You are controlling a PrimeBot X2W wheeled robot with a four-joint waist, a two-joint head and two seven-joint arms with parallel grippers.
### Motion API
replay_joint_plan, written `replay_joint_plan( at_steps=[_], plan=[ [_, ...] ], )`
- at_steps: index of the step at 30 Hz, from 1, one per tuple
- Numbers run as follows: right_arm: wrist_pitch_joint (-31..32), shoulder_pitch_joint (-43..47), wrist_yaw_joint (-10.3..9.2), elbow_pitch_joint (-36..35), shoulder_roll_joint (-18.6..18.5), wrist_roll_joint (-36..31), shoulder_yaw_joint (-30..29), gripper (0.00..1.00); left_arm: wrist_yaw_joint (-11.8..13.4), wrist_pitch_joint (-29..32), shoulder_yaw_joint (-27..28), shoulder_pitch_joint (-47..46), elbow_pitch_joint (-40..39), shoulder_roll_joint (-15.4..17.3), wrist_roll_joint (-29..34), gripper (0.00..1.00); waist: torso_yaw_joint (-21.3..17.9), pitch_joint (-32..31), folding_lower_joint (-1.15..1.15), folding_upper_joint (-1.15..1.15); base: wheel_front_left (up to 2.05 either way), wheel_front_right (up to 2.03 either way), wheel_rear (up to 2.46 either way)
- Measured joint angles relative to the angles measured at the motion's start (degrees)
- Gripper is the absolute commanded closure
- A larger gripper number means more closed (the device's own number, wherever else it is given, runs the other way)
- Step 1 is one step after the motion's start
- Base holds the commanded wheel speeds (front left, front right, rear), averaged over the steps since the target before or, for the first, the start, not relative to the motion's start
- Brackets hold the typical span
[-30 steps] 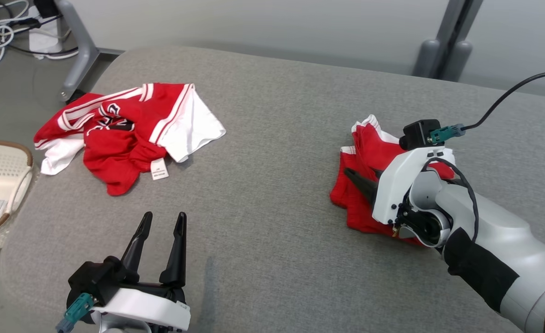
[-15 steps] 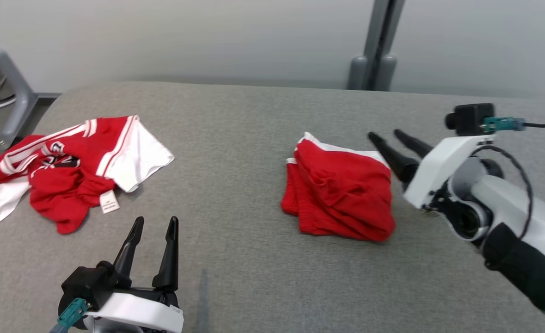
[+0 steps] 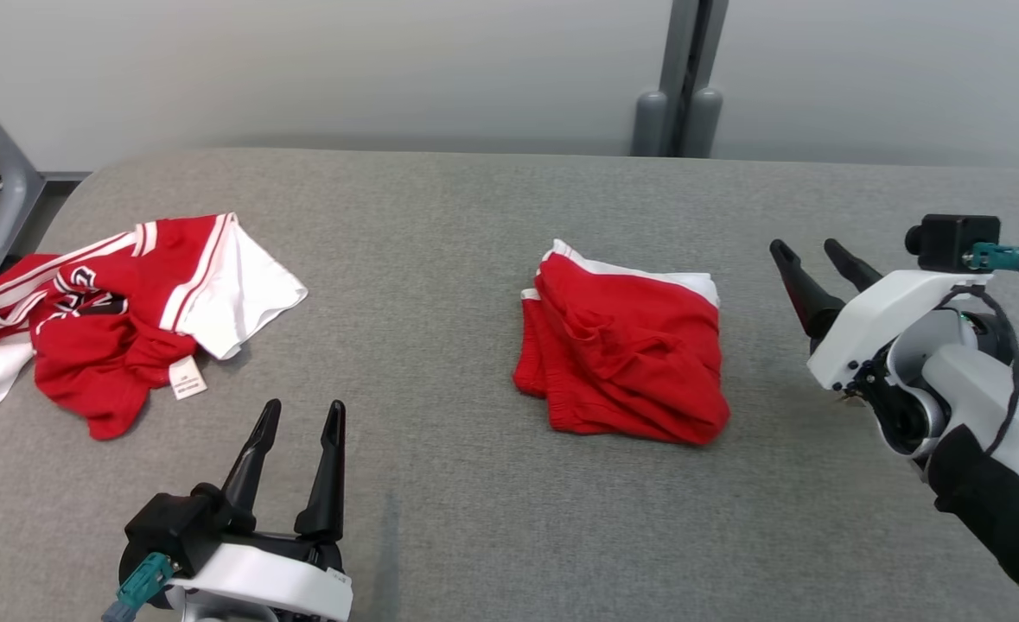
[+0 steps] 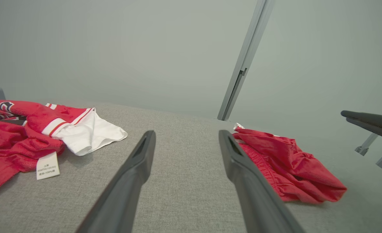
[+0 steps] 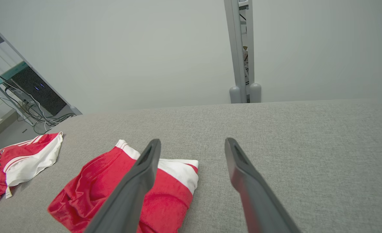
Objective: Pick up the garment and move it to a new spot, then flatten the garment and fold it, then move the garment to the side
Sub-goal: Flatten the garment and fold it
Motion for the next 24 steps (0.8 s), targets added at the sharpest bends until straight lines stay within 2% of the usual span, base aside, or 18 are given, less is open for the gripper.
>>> replay_joint_plan(
  at_steps=[1,2,6,12,18,24],
  plan=[
    [-0.2,-0.1,0.01,0.9,0.5,-0.6,0.4,0.81,0.0,0.0,-0.1,0.0,0.0,0.0,0.0,0.00,0.4,0.1,0.00,0.00,0.00,0.00,0.00],
    [-0.2,-0.2,0.00,1.7,1.0,-1.0,0.8,1.00,0.0,0.0,-0.2,-0.1,0.0,0.0,-0.1,0.00,0.8,0.3,0.00,0.00,0.00,0.00,0.00],
    [2.5,-0.7,0.01,7.5,3.6,-2.4,2.7,1.00,0.0,0.0,-0.7,-0.6,0.5,0.0,-0.7,0.00,3.5,1.0,0.00,0.00,0.00,0.00,0.00],
    [8.1,1.1,0.01,9.8,6.2,-0.6,3.2,1.00,0.1,0.0,-1.0,-0.7,0.6,0.0,-1.2,0.00,6.8,1.5,0.00,0.00,0.00,0.00,0.00],
    [11.4,3.0,0.01,8.1,7.6,1.3,3.6,1.00,0.1,0.0,-0.9,-0.6,0.7,0.0,-1.4,0.00,10.0,1.7,0.00,0.00,0.00,0.00,0.00],
    [11.1,4.2,0.01,1.9,9.4,0.9,5.4,1.00,0.2,0.0,-0.5,0.1,0.9,0.0,-1.4,0.00,10.4,1.1,0.00,0.00,0.00,0.00,0.00]
  ],
)
